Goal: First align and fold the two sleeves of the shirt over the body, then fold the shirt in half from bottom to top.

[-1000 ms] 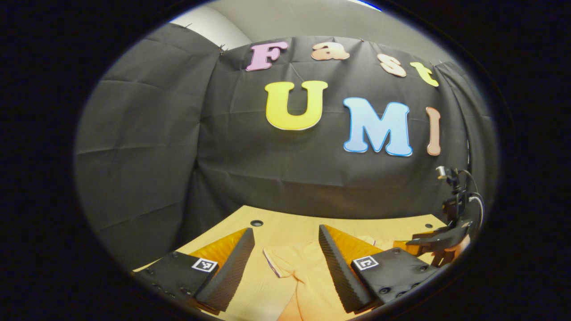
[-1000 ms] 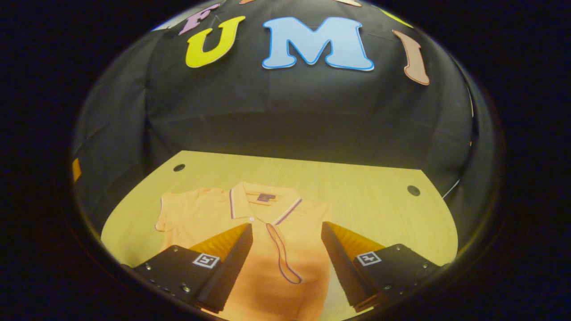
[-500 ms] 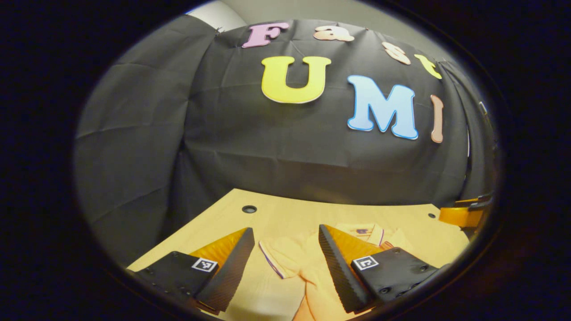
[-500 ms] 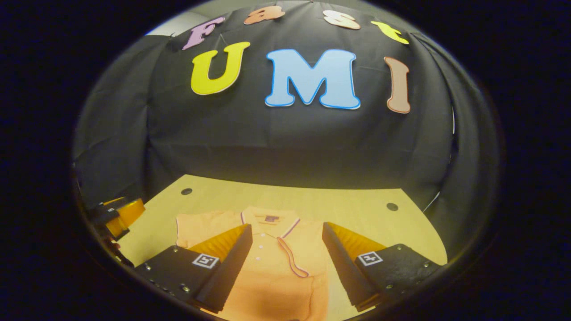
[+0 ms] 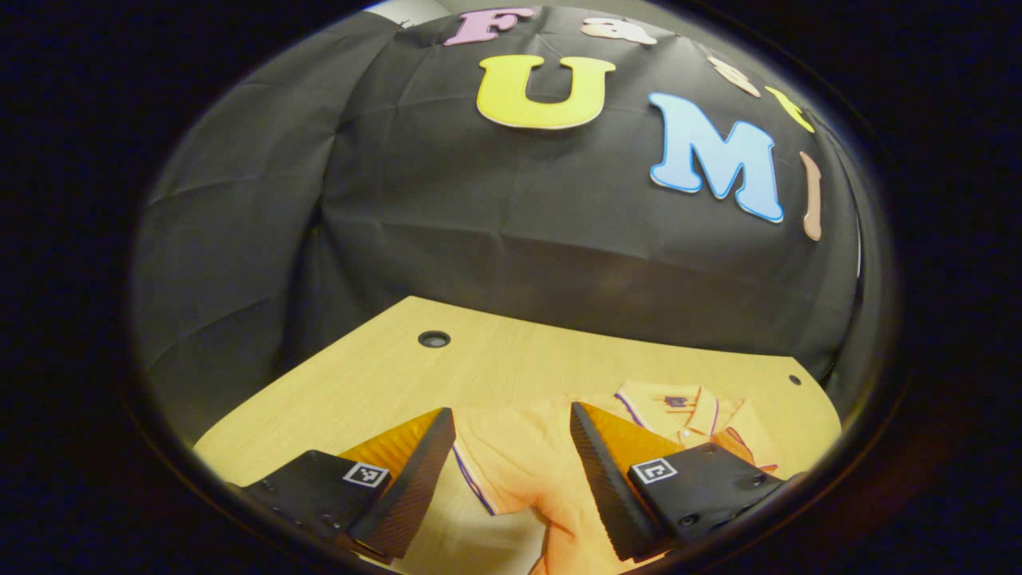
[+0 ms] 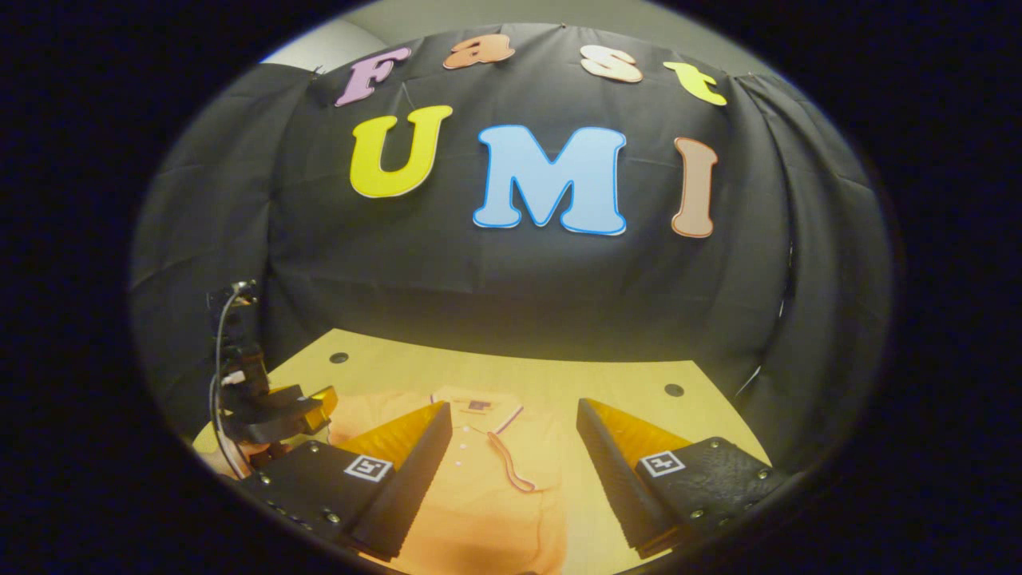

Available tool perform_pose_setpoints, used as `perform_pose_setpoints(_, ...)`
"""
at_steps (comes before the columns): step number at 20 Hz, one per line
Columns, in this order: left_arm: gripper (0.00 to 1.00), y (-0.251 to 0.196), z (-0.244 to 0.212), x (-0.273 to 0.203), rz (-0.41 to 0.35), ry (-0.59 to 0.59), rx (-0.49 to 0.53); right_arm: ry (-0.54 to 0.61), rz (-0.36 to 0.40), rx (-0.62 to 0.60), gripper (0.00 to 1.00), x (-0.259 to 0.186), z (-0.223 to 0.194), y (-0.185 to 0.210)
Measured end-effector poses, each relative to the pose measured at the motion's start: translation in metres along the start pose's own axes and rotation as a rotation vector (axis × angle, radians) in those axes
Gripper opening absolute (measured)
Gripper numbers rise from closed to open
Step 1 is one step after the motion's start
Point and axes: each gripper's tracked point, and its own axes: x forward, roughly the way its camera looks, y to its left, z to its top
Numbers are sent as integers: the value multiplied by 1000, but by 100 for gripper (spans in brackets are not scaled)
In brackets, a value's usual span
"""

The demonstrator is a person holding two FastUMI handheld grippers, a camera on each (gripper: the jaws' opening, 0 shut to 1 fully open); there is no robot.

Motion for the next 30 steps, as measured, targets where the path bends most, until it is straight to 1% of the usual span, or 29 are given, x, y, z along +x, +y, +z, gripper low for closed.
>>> perform_pose_setpoints(1, 94, 5, -8, 10, 15, 14, -1, -5, -3, 3, 97, -4, 2, -2)
perform_pose_setpoints(2, 94, 10, -14, 17, 31, 27, 1, -10, -8, 6, 93, -5, 2, -4)
perform_pose_setpoints(3, 94, 15, -20, 25, 44, 37, 1, -13, -12, 7, 93, -6, 3, -6)
perform_pose_setpoints(4, 94, 18, -26, 31, 57, 54, 0, -11, -7, 8, 97, -6, 2, -5)
perform_pose_setpoints(7, 94, 27, -47, 51, 79, 116, -9, 6, 8, 3, 97, -9, -1, -4)
perform_pose_setpoints(8, 95, 30, -51, 58, 88, 132, -12, 11, 9, 7, 94, -7, -3, -4)
perform_pose_setpoints(9, 94, 32, -53, 66, 93, 139, -21, 16, 13, 17, 97, -8, -4, -3)
perform_pose_setpoints(11, 94, 38, -54, 77, 102, 148, -27, 24, 15, 35, 97, -6, -7, -3)
perform_pose_setpoints(12, 95, 38, -56, 82, 101, 153, -18, 28, 14, 39, 94, -5, -9, -3)
perform_pose_setpoints(13, 95, 39, -58, 85, 102, 157, 3, 36, 15, 41, 94, -5, -11, -3)
perform_pose_setpoints(14, 94, 38, -60, 89, 99, 163, 23, 43, 19, 41, 97, -4, -14, -2)
perform_pose_setpoints(15, 94, 36, -63, 92, 86, 174, 33, 47, 22, 38, 94, -4, -14, -1)
perform_pose_setpoints(16, 94, 35, -66, 94, 88, 186, 44, 50, 22, 36, 97, -3, -15, -2)
perform_pose_setpoints(18, 94, 32, -66, 98, 80, 191, 73, 51, 27, 41, 97, -2, -14, -1)
perform_pose_setpoints(19, 94, 32, -69, 98, 88, 200, 94, 52, 30, 44, 97, -2, -13, 0)
perform_pose_setpoints(20, 94, 34, -70, 99, 99, 213, 121, 52, 33, 45, 94, -1, -13, 1)
perform_pose_setpoints(21, 90, 30, -69, 98, 88, 213, 123, 55, 36, 44, 97, -2, -13, 2)
perform_pose_setpoints(22, 87, 26, -69, 100, 81, 211, 120, 59, 39, 43, 97, 0, -15, 2)
perform_pose_setpoints(25, 55, 21, -70, 100, 76, 219, 134, 66, 37, 48, 97, -2, -16, 3)
perform_pose_setpoints(27, 27, 21, -72, 100, 79, 226, 153, 64, 33, 46, 97, -5, -15, 2)
perform_pose_setpoints(28, 27, 17, -68, 101, 74, 226, 150, 63, 29, 42, 97, -6, -15, 0)
perform_pose_setpoints(29, 12, 13, -72, 98, 62, 232, 150, 64, 23, 40, 97, -7, -17, -2)
perform_pose_setpoints(30, 12, 13, -71, 97, 69, 236, 160, 65, 16, 45, 97, -8, -17, -5)
